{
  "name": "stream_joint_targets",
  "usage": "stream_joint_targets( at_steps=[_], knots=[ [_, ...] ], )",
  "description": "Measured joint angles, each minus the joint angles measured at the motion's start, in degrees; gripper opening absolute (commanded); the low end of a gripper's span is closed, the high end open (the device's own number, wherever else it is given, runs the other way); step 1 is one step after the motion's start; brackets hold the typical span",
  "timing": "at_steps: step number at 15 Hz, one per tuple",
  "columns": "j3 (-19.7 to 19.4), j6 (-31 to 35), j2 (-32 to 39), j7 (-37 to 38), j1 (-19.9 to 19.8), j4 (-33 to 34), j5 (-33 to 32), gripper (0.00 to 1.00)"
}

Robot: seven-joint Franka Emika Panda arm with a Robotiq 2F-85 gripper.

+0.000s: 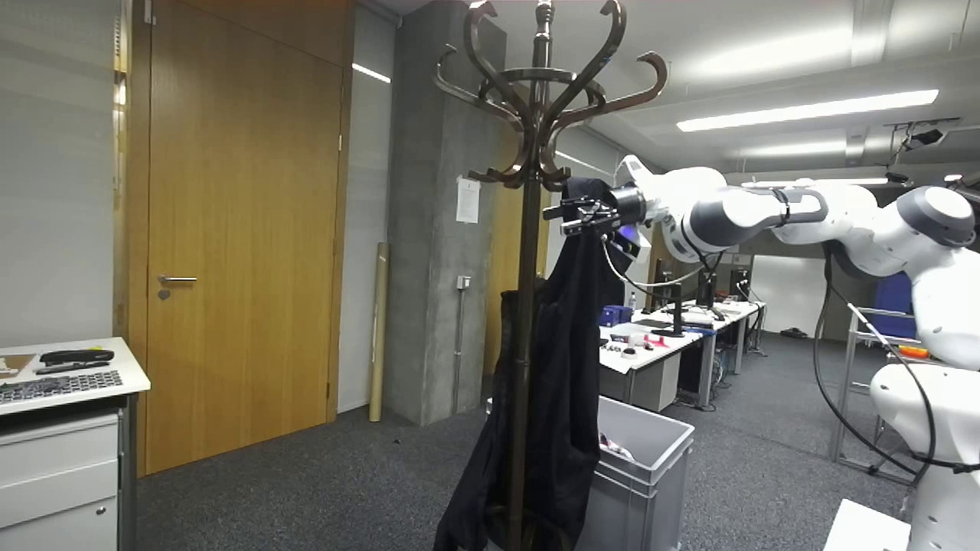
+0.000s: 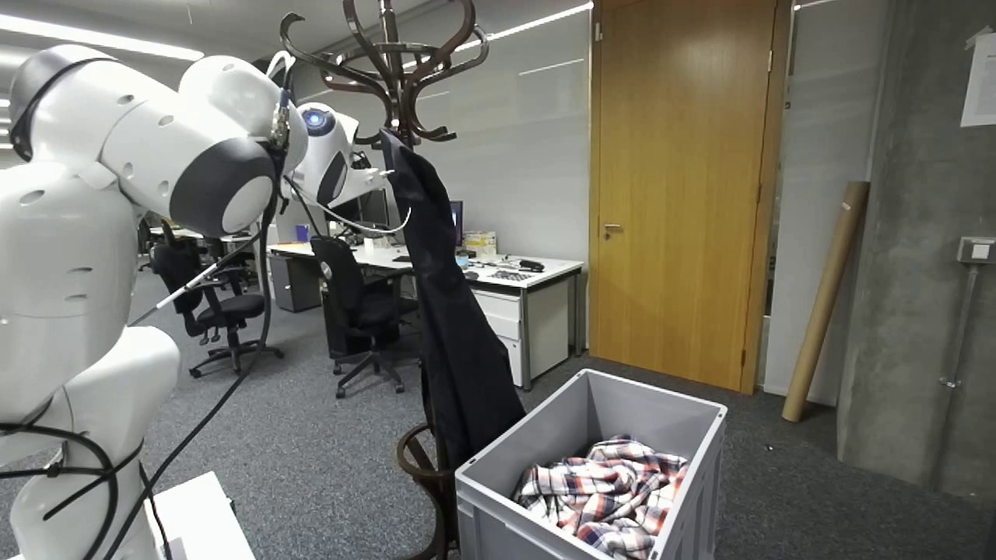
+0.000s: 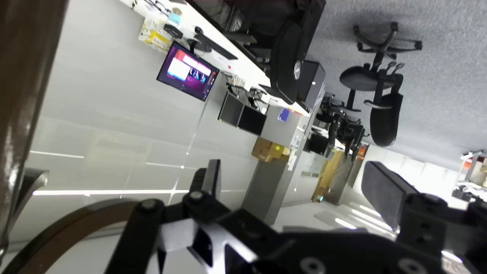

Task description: Take the hoodie off of the coat hanger

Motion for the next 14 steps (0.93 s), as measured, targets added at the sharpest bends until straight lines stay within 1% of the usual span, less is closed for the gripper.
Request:
stream_joint_targets(
  at_steps=[2,3,5,7,10,12,14],
  knots=[
    [1.0,-2.4,4.0,1.6,-3.2,0.3,0.3,1.0],
    [2.3,-3.9,6.2,2.7,-5.4,0.4,0.4,1.0],
    [6.3,-8.1,10.4,4.4,-10.6,0.6,0.9,1.0],
    [12.0,-15.2,13.7,5.4,-16.7,1.1,2.0,1.0],
    [22.4,-29.8,16.4,5.5,-26.1,2.8,4.6,1.0],
    [30.2,-39.2,17.4,5.5,-34.0,4.0,4.8,1.0],
    [38.2,-46.2,18.0,5.5,-42.7,4.9,4.8,1.0]
  ],
)
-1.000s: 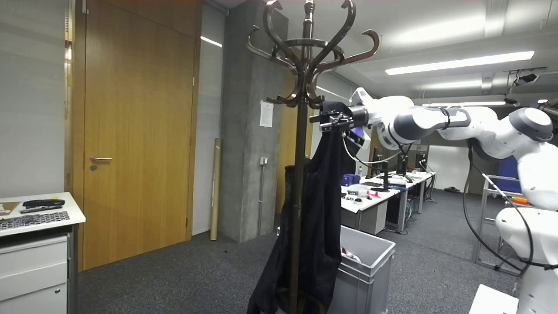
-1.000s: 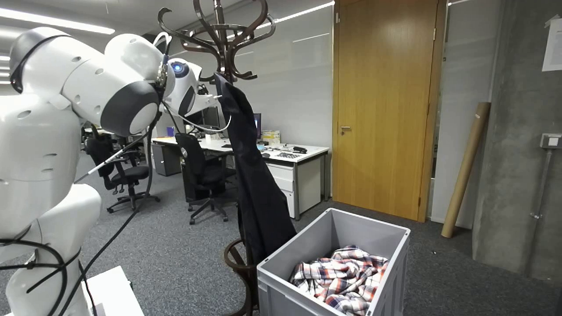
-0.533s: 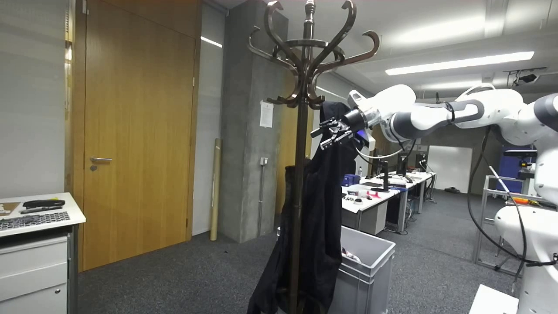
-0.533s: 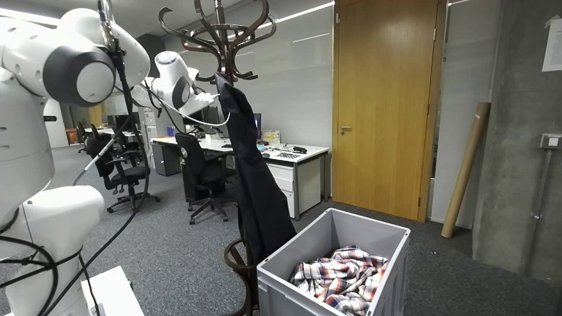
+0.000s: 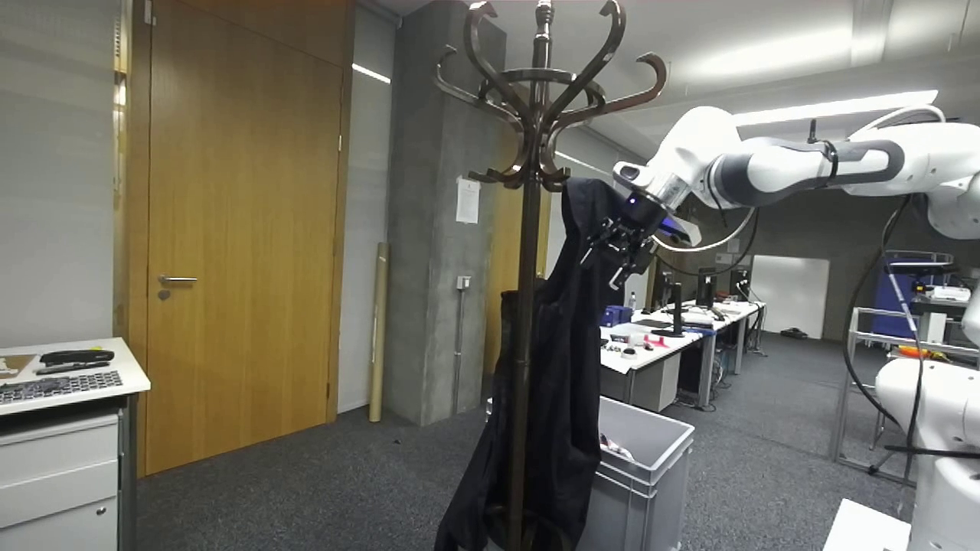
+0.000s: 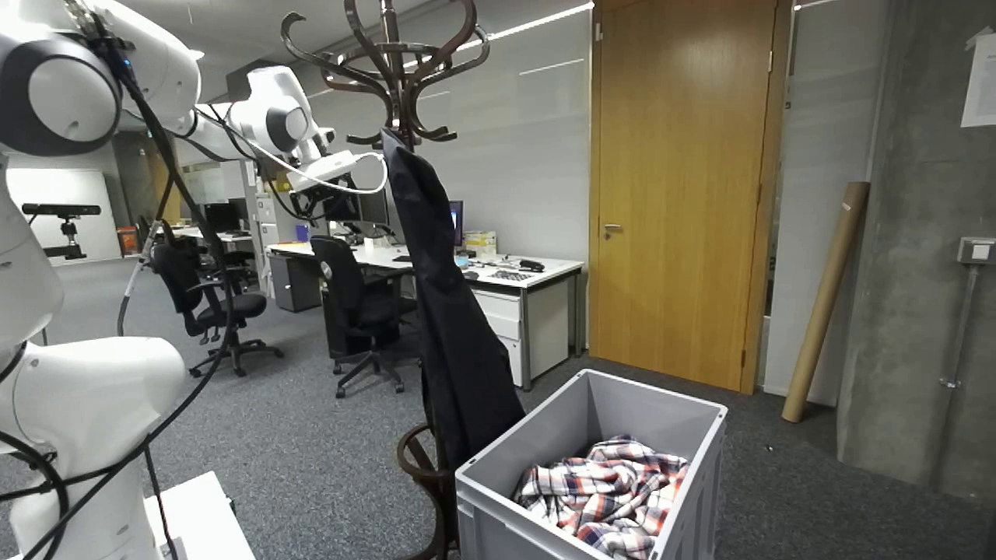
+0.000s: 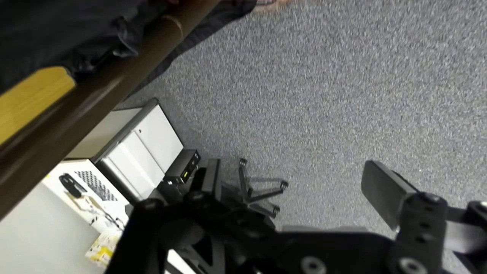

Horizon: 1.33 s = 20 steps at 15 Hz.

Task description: Take the hoodie off of the coat hanger

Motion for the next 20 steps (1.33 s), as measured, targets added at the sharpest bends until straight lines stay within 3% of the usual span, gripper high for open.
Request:
stream_joint_targets(
  at_steps=[6,10,15,20],
  knots=[
    [21.0,-8.6,-0.5,0.3,-24.5,0.3,-0.8,1.0],
    [30.0,-12.1,-3.1,2.3,-36.3,0.3,-1.2,1.0],
    [35.0,-17.7,-7.9,5.6,-45.5,0.3,-1.8,1.0],
    [34.1,-18.4,-13.9,7.0,-50.1,-0.4,-2.8,1.0]
  ],
)
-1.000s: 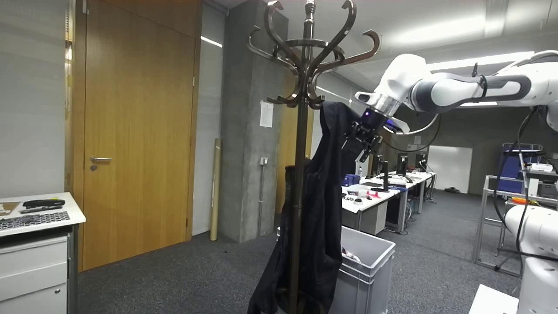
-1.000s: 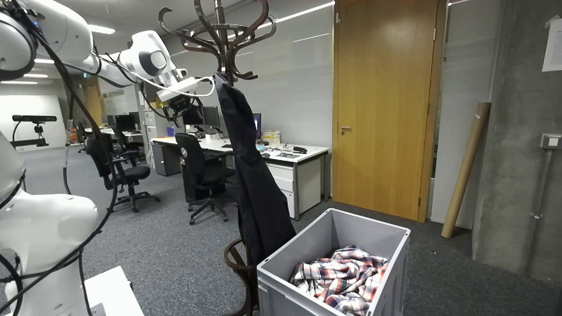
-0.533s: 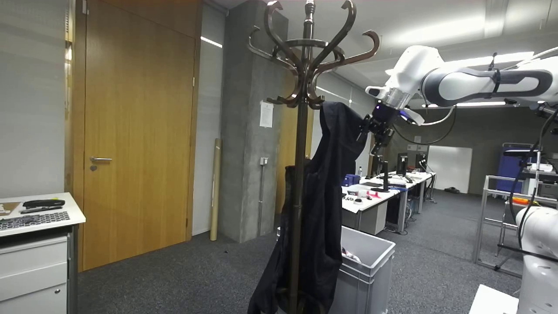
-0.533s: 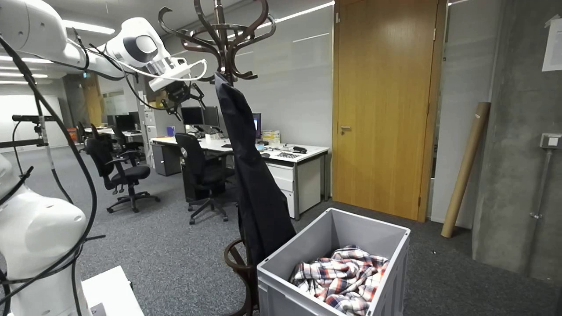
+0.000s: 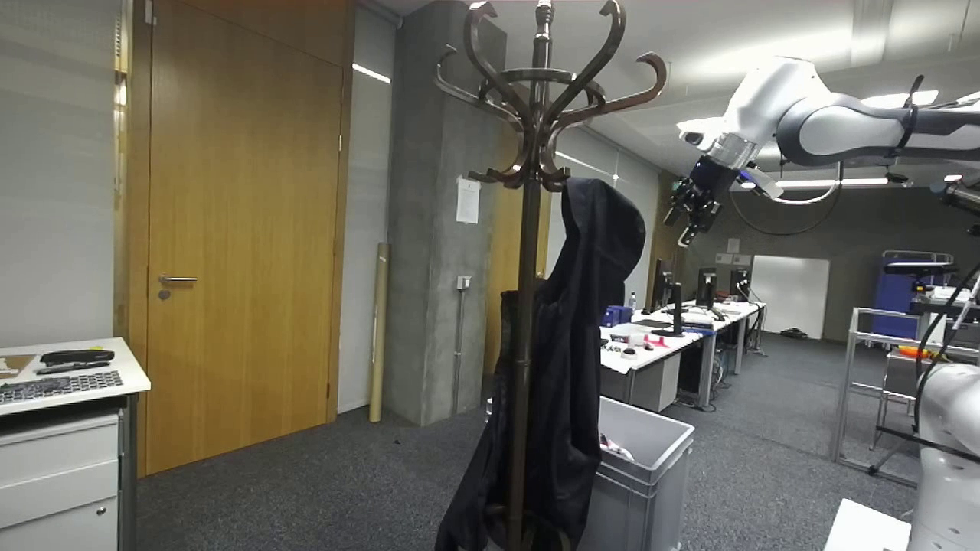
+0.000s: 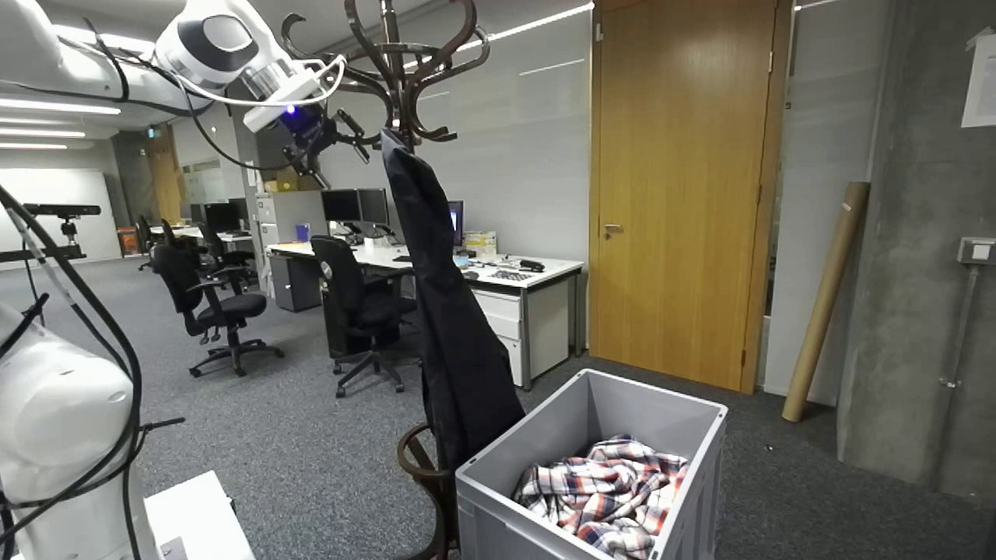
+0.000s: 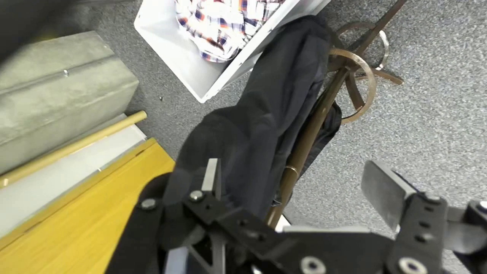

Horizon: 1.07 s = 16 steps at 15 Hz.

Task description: Take the hoodie off of the coat hanger

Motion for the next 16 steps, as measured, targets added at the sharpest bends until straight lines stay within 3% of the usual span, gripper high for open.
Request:
stream_joint_targets(
  at_steps=[6,12,16],
  knots=[
    [-7.5,4.6,-5.5,-0.4,-3.7,-4.3,-0.4,1.0],
    [-7.8,6.0,-5.9,-0.4,-3.8,-5.5,0.5,1.0],
    [-8.6,14.3,-6.1,-0.4,-3.7,-5.0,2.6,1.0]
  ],
)
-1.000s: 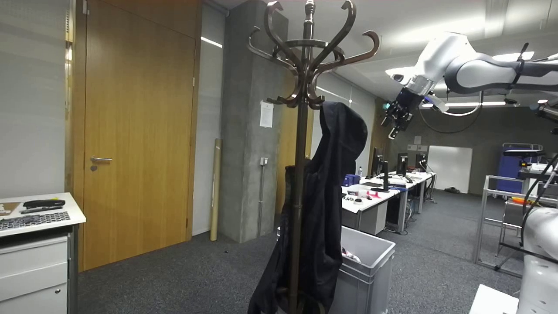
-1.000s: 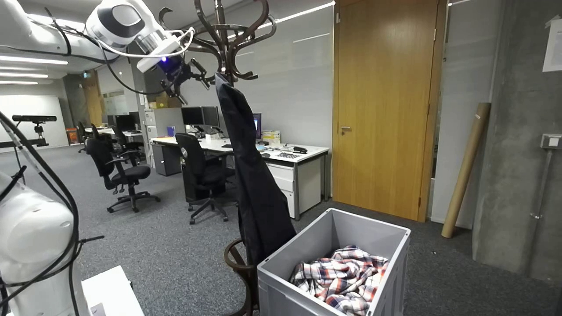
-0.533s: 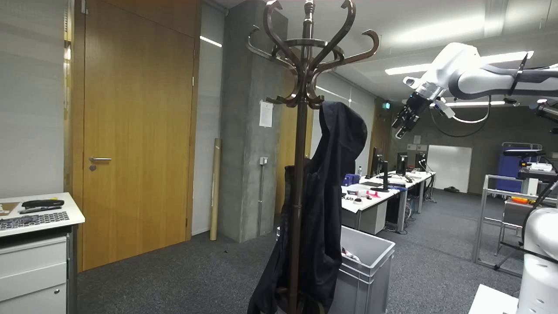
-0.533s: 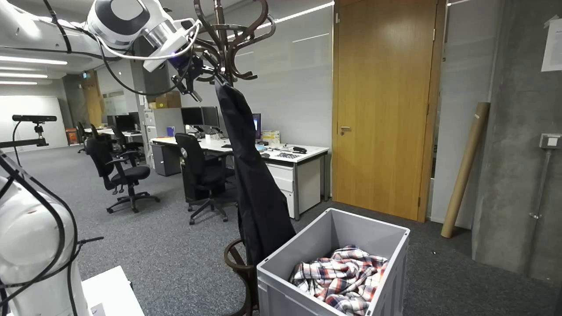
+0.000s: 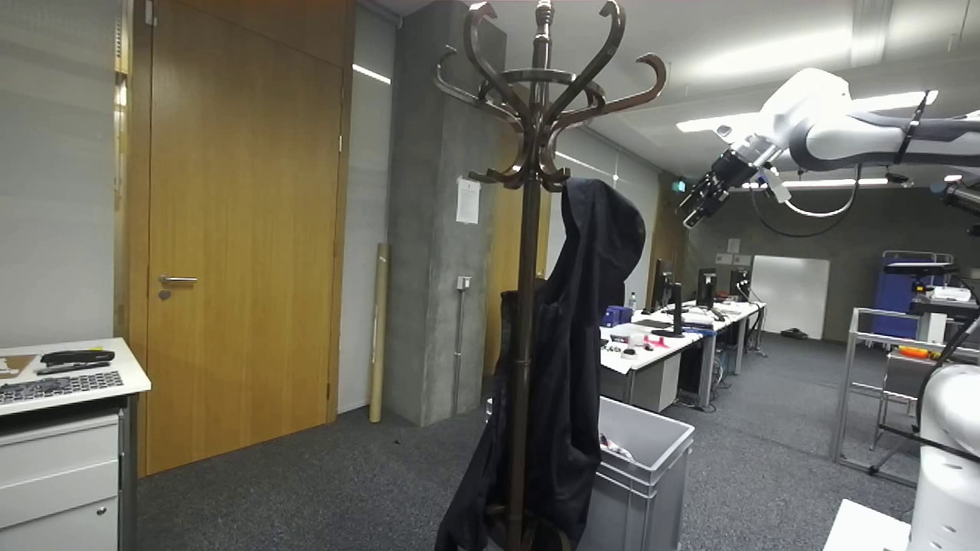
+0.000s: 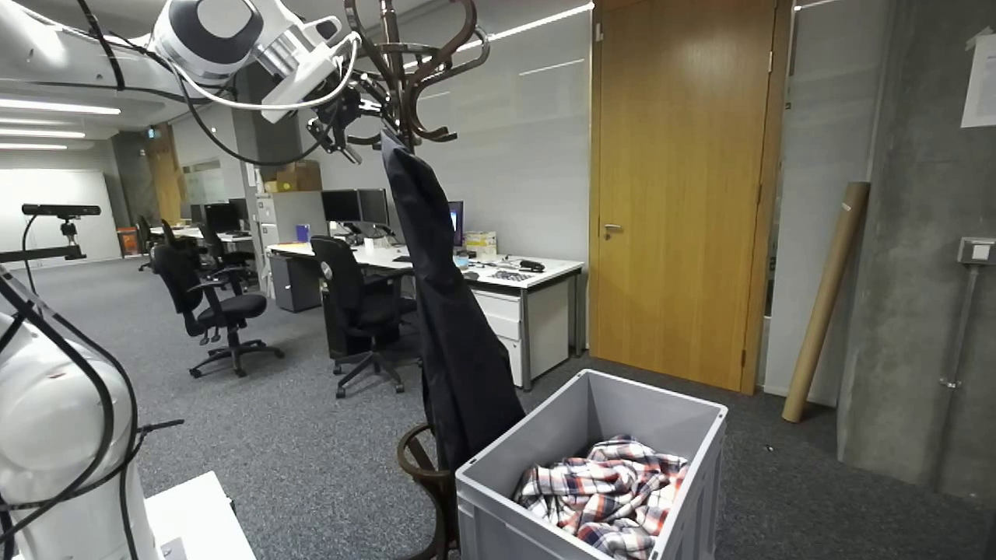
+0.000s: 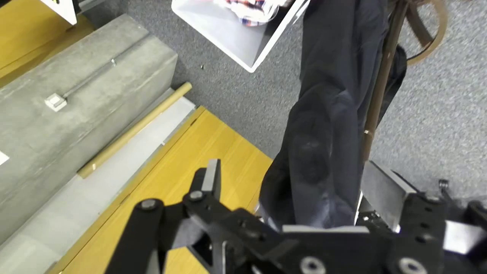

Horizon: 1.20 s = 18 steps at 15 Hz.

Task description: Take the hoodie off of the coat hanger

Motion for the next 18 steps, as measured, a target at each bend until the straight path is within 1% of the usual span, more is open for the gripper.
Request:
stream_joint_targets(
  at_steps=[3,5,8,12,15,18],
  knots=[
    [-2.3,8.6,0.0,-1.4,0.7,0.7,2.7,1.0],
    [-4.5,13.0,0.0,-4.3,2.9,0.8,6.1,1.0],
    [-8.3,17.7,0.3,-10.5,8.6,0.8,12.6,1.0],
    [-13.1,21.3,1.5,-19.4,17.2,0.9,21.9,1.0],
    [-16.2,22.5,2.4,-26.4,22.8,1.0,28.8,1.0],
    [-19.1,22.5,3.4,-32.7,27.2,1.5,34.3,1.0]
  ],
)
